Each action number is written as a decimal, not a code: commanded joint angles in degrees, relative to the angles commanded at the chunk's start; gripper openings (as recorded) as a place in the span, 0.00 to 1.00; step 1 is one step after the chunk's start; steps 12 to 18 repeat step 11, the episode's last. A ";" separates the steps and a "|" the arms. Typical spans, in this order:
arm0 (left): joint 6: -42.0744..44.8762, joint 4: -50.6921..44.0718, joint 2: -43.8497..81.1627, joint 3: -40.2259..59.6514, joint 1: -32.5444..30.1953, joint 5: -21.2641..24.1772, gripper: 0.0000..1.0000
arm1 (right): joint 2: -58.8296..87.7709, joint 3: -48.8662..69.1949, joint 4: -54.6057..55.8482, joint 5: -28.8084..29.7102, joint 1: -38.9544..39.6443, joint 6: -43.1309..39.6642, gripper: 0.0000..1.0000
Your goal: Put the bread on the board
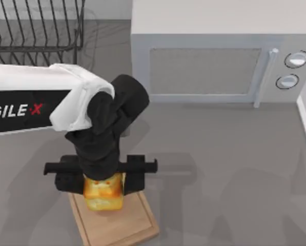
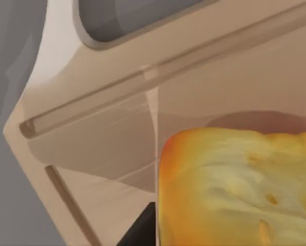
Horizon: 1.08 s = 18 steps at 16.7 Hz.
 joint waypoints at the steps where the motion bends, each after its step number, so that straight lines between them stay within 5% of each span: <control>1: 0.00 0.00 0.00 0.00 0.00 0.00 0.68 | 0.00 0.00 0.00 0.00 0.00 0.00 1.00; 6: 0.00 0.00 0.00 0.00 0.00 0.00 1.00 | 0.00 0.00 0.00 0.00 0.00 0.00 1.00; 18: 0.00 0.00 0.00 0.00 0.00 0.00 1.00 | 0.00 0.00 0.00 0.00 0.00 0.00 1.00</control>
